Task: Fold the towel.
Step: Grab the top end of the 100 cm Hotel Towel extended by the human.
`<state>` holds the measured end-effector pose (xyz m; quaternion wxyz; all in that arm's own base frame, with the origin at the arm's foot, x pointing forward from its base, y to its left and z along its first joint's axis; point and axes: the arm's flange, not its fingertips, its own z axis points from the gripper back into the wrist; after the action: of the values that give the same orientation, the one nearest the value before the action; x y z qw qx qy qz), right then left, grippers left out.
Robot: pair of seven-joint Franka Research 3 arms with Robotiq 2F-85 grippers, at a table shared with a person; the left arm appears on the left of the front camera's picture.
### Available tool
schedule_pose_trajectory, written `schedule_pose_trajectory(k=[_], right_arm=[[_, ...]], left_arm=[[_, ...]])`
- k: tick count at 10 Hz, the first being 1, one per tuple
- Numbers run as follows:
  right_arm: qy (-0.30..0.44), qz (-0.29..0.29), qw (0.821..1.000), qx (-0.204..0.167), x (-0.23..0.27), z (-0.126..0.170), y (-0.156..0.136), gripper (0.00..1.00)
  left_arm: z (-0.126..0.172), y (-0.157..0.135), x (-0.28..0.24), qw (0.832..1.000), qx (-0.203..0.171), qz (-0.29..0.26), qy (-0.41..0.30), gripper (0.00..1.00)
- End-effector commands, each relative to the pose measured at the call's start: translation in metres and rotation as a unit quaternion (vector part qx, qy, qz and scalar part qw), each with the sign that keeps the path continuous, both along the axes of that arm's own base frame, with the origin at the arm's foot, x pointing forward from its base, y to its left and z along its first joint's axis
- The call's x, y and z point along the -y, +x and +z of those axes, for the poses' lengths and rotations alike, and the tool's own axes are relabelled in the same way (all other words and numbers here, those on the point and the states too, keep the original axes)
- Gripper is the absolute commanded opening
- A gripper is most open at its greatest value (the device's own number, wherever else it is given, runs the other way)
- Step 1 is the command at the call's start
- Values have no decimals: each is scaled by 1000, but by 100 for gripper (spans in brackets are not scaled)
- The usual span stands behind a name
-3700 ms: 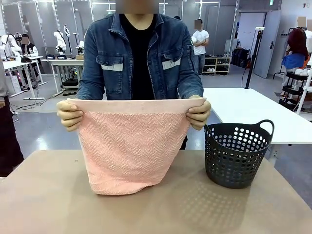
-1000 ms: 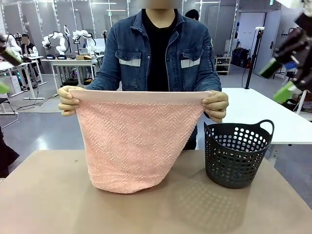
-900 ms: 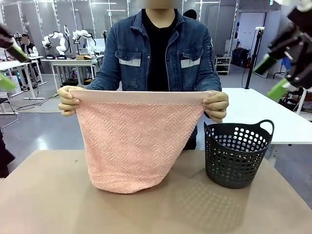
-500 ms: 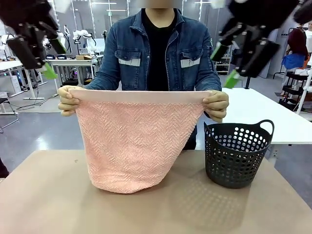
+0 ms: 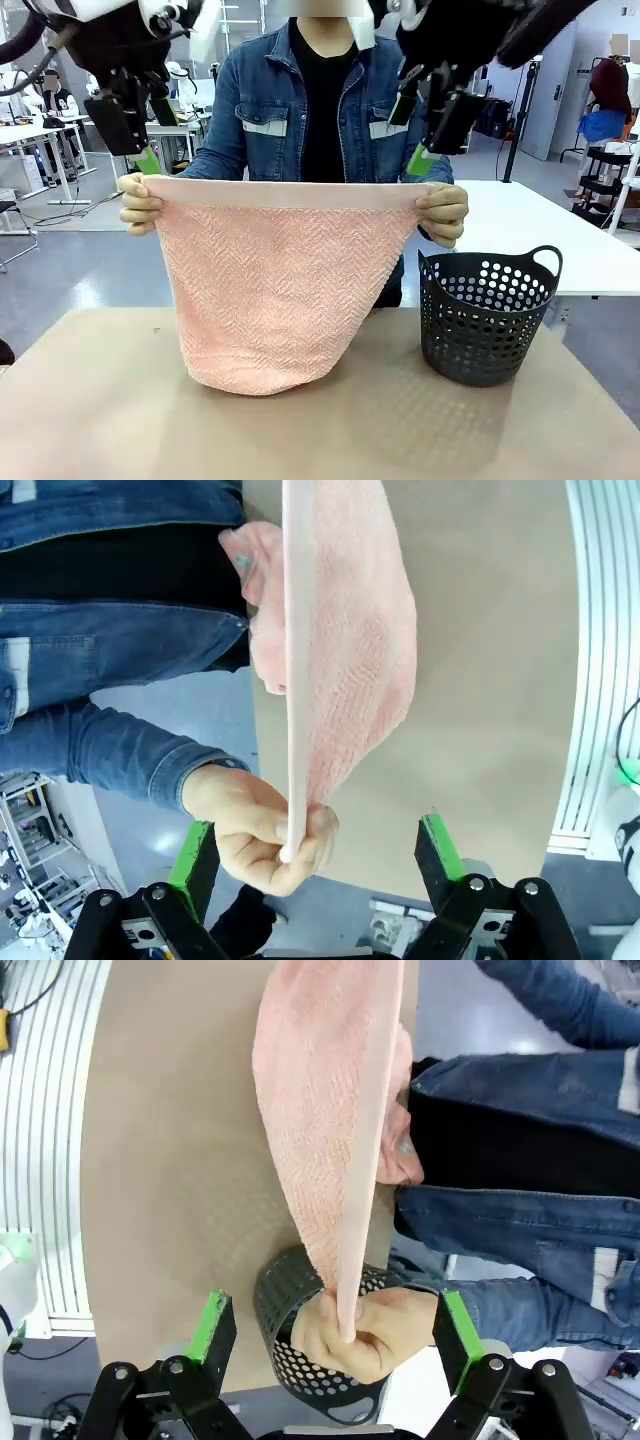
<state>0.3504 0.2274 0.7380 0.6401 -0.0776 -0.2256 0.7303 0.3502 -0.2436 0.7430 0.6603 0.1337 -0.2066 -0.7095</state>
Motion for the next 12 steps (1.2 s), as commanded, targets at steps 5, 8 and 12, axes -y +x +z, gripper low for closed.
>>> schedule_pose_trajectory(k=[5, 8, 12], right_arm=[[-26, -55, 997, -51, -29, -40, 56, 100], [-20, -70, 995, -75, -35, -75, 75, 100], [-14, -74, 993, -93, -31, -87, 81, 91]], left_arm=[[-34, 51, 27, 1000, -2, 20, 11, 100], [-61, 73, 33, 999, -31, 11, 13, 100], [-77, 81, 32, 998, -57, 23, 29, 66]])
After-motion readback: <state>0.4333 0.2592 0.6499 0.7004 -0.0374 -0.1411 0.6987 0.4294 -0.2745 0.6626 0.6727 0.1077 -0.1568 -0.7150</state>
